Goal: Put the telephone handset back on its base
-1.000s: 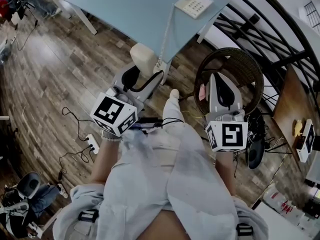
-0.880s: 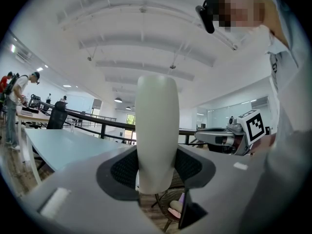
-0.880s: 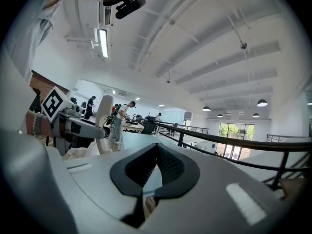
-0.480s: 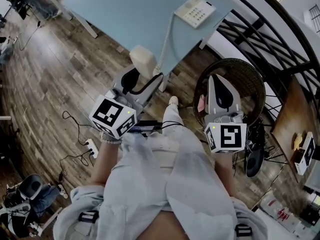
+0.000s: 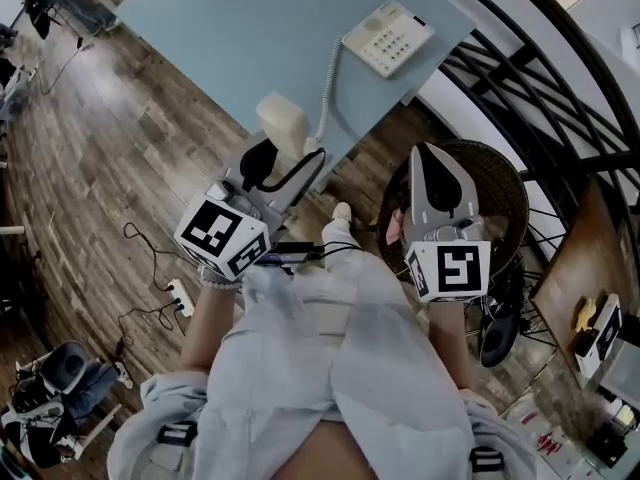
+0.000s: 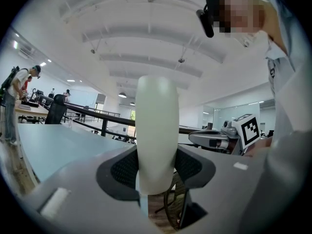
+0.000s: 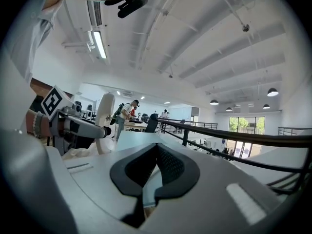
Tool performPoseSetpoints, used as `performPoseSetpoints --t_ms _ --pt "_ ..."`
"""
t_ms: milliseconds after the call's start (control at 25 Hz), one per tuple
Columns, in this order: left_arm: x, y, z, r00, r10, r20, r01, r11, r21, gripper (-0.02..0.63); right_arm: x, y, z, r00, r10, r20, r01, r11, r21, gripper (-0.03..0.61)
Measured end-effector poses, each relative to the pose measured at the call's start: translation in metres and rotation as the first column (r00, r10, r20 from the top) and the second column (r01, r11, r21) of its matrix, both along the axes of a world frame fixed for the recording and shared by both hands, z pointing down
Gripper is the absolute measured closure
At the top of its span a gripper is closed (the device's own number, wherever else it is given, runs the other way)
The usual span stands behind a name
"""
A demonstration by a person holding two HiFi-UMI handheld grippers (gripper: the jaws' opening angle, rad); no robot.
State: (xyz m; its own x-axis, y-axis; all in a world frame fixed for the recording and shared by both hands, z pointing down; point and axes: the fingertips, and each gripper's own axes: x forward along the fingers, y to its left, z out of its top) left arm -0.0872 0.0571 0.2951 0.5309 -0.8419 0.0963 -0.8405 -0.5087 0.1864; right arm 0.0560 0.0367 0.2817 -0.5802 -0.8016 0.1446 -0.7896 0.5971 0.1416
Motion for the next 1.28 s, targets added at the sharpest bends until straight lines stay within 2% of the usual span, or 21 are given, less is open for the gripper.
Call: performPoseSetpoints --t_ms 200,680,1280 --pt "0.004 -0.035 0.000 0.999 -0.034 -0.018 0.034 0.999 -0.021 0.403 0.001 -0.044 0.005 0.999 -0.047 0.000 0.047 0.999 -0.027 0.571" --pt "0.006 -0.108 0.013 0.996 -0.088 -0.005 0.088 0.994 -0.058 0.403 0.003 -0.132 0.019 0.994 -0.108 -0.005 0.107 0.992 -0.059 0.571" --pt "0.005 -0.125 0.007 0.995 -0.095 0.006 0.095 0.993 -0.074 0.403 0.004 -0.145 0.021 0.994 -0.111 0.011 0.112 0.990 -0.089 0.571"
